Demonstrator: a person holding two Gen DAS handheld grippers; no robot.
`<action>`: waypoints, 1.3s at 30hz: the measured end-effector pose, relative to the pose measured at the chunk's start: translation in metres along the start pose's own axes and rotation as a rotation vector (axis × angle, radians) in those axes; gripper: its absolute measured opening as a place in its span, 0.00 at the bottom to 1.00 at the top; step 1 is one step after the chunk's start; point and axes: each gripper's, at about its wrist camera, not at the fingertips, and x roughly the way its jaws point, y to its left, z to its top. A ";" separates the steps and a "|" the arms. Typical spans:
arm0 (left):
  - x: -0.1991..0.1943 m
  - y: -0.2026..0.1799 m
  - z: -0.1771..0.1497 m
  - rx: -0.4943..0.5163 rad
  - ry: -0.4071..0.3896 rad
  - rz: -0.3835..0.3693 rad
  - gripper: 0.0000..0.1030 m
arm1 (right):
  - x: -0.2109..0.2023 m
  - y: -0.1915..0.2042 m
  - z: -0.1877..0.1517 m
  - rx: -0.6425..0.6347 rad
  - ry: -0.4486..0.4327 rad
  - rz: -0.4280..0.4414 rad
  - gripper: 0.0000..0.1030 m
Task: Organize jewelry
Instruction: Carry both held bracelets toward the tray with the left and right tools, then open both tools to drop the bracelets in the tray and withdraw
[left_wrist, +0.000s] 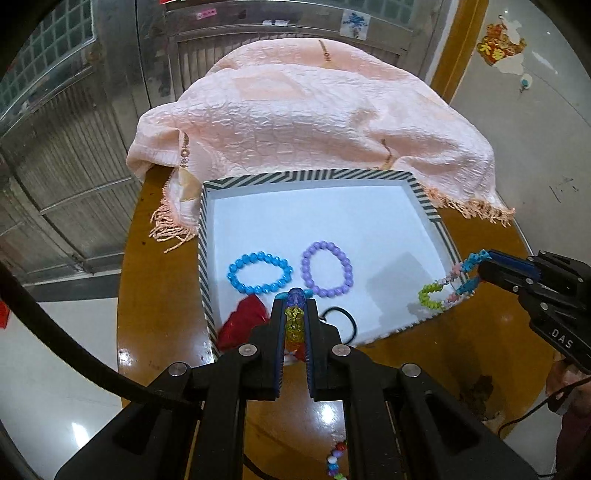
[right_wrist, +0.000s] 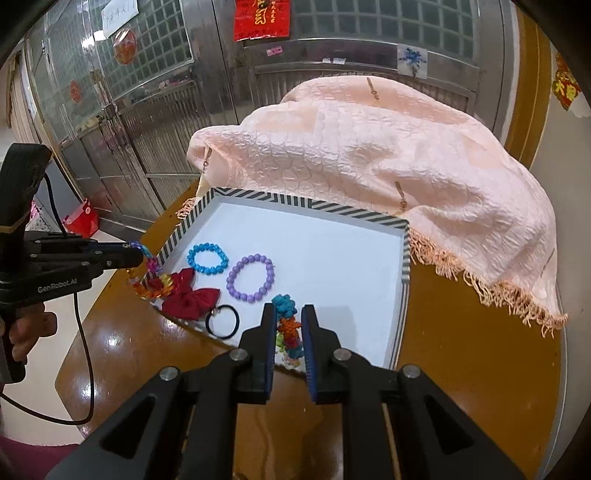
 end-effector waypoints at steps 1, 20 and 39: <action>0.003 0.001 0.002 -0.002 0.002 0.006 0.03 | 0.003 0.000 0.003 -0.002 0.001 0.002 0.13; 0.069 0.038 0.064 -0.114 0.046 0.053 0.03 | 0.097 0.025 0.091 -0.053 0.025 0.110 0.13; 0.134 0.063 0.101 -0.202 0.096 0.046 0.03 | 0.199 -0.027 0.082 0.099 0.177 0.087 0.13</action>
